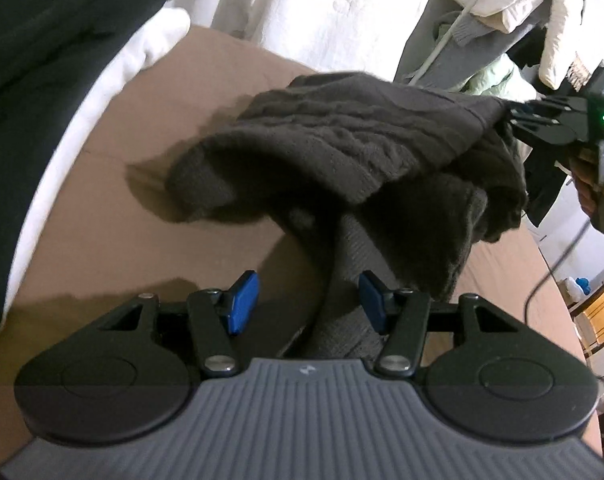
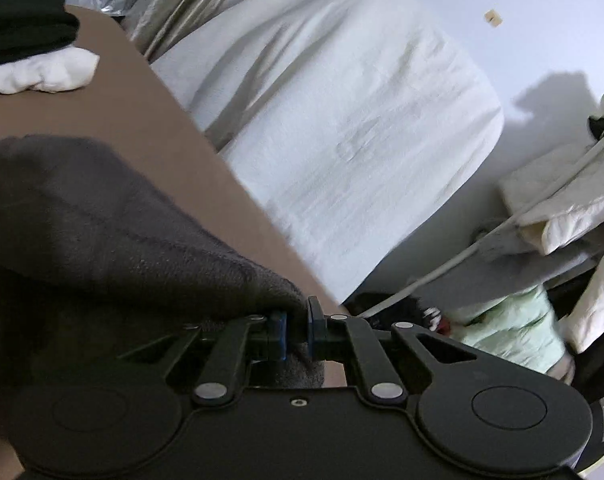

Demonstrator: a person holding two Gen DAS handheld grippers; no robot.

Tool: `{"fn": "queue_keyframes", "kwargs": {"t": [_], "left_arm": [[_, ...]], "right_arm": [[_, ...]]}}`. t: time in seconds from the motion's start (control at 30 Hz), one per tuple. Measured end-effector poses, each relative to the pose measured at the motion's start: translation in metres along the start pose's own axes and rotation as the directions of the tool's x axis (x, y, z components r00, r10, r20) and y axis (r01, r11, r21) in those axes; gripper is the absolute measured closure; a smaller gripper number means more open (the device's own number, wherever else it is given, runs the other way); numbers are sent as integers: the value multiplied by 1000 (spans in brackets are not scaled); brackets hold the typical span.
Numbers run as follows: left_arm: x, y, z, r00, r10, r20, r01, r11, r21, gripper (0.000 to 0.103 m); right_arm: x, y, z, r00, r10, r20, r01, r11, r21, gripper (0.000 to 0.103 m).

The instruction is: Fold clothes

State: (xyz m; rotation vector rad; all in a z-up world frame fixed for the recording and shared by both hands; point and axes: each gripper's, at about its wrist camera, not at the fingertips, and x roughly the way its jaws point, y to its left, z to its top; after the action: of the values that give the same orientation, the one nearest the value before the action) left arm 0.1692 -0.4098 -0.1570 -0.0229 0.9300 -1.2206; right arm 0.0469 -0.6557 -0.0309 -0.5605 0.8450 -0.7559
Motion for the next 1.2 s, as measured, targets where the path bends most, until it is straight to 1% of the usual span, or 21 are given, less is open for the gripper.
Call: {"fn": "queue_keyframes", "kwargs": {"t": [0.03, 0.07, 0.13, 0.17, 0.2, 0.23, 0.27, 0.3, 0.33, 0.43, 0.5, 0.6, 0.67, 0.73, 0.8, 0.93, 1.0, 1.07, 1.1, 1.17, 1.2], "left_arm": [[-3, 2, 0, 1000, -10, 9, 10, 1000, -3, 45], [-6, 3, 0, 1000, -20, 19, 20, 1000, -5, 43], [-4, 10, -2, 997, -76, -1, 76, 996, -44, 37], [-1, 13, -4, 993, -113, -25, 111, 991, -80, 30], [4, 18, -7, 987, -151, -56, 143, 981, -129, 28], [9, 20, -8, 982, -174, -76, 160, 974, -163, 28], [10, 21, -9, 981, -179, -80, 164, 972, -169, 28], [12, 21, -10, 979, -184, -84, 167, 970, -176, 28], [13, 21, -10, 979, -186, -84, 169, 969, -178, 28], [9, 17, -8, 986, -156, -60, 145, 977, -153, 33], [6, 13, -5, 992, -121, -44, 115, 986, -122, 51], [2, 5, -2, 996, -80, -34, 78, 995, -55, 64], [-1, 3, 1, 997, -74, -25, 73, 997, -41, 64], [-4, 3, 2, 998, -67, -11, 66, 997, -41, 64], [-7, 2, 1, 997, -71, 8, 71, 997, -38, 65], [-14, -8, -1, 996, -75, 55, 75, 997, -5, 65], [-18, -16, -2, 994, -68, 81, 65, 997, 30, 62], [-23, -23, -4, 992, -83, 96, 77, 995, 64, 61], [-25, -25, -4, 988, -117, 96, 112, 992, 57, 61], [-29, -26, -4, 976, -196, 99, 195, 981, 14, 55], [-32, -29, -5, 972, -208, 109, 208, 978, 13, 52]], "right_arm": [[1, 0, 2, 1000, -20, 10, 20, 1000, 3, 95], [3, -1, 3, 999, -44, 20, 44, 999, 7, 100], [8, -13, 14, 978, -202, 53, 201, 979, 26, 103], [12, -32, 20, 974, -226, 29, 222, 971, 82, 103], [15, -50, 24, 971, -238, 3, 236, 961, 142, 103], [19, -65, 21, 990, -134, -35, 138, 958, 250, 99], [22, -80, 17, 998, -24, -61, 45, 933, 358, 98], [25, -93, 14, 994, 82, -72, -40, 891, 453, 98], [17, -80, 10, 991, 119, -62, -81, 900, 428, 94], [-6, -41, -3, 973, 230, -35, -204, 915, 347, 72], [-21, -15, -11, 953, 303, -24, -284, 914, 291, 67], [-44, 24, -24, 912, 411, -14, -400, 894, 202, 62], [-60, 50, -32, 877, 480, -14, -473, 869, 142, 45], [-75, 76, -40, 838, 546, -19, -543, 836, 81, 36], [-90, 102, -48, 797, 603, -29, -603, 797, 20, 37], [-67, 123, -54, 877, 477, -64, -481, 870, -104, 40], [-57, 108, -52, 878, 477, -43, -477, 879, 17, 55], [-48, 93, -51, 877, 480, -21, -472, 870, 142, 92], [-50, 83, -49, 840, 542, 23, -531, 812, 242, 92], [-60, 68, -45, 783, 607, 134, -610, 709, 355, 92], [-67, 65, -42, 761, 628, 164, -637, 672, 378, 92]]}}
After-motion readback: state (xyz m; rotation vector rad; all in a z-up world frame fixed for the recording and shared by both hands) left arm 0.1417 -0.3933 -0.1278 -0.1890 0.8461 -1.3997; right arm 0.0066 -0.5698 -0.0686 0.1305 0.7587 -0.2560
